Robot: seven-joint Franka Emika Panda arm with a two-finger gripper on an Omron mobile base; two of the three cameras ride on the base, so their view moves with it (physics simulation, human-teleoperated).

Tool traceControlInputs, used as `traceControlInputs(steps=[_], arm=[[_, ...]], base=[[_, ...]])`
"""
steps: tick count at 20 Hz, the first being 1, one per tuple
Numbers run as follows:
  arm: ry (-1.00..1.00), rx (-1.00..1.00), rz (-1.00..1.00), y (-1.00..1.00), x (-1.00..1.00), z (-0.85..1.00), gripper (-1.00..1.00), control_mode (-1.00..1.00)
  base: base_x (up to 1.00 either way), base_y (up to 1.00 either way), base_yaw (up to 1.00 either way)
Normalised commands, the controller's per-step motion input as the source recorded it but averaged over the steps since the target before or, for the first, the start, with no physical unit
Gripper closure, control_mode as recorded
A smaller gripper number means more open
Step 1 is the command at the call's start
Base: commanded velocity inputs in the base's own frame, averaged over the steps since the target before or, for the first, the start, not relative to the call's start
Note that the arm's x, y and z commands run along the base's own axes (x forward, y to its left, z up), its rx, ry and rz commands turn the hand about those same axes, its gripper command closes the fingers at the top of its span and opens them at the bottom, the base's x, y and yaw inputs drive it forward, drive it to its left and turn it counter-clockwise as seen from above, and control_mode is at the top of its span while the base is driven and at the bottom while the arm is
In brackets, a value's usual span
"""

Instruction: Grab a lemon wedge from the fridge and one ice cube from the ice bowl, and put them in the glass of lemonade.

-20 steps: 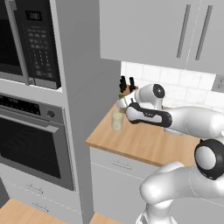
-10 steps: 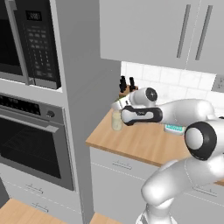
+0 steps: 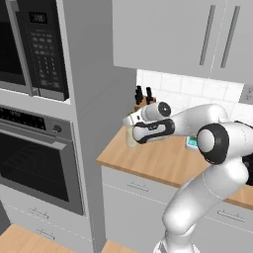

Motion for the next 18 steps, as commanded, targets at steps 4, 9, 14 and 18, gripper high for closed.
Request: traceControlInputs(steps=[4, 9, 14, 18], arm=[[0.00, 0.00, 0.01, -0.04, 0.10, -0.24, 1.00, -1.00], [0.00, 0.00, 0.01, -0.01, 0.26, -0.21, 1.00, -1.00], [0.00, 0.00, 0.00, -0.01, 0.26, -0.08, 1.00, -1.00], [0.00, 0.00, 0.00, -0.28, 0.00, 0.00, 1.00, -1.00]], base=[[0.00, 0.00, 0.00], [0.00, 0.00, 0.00], [0.00, 0.00, 0.00], [0.00, 0.00, 0.00]])
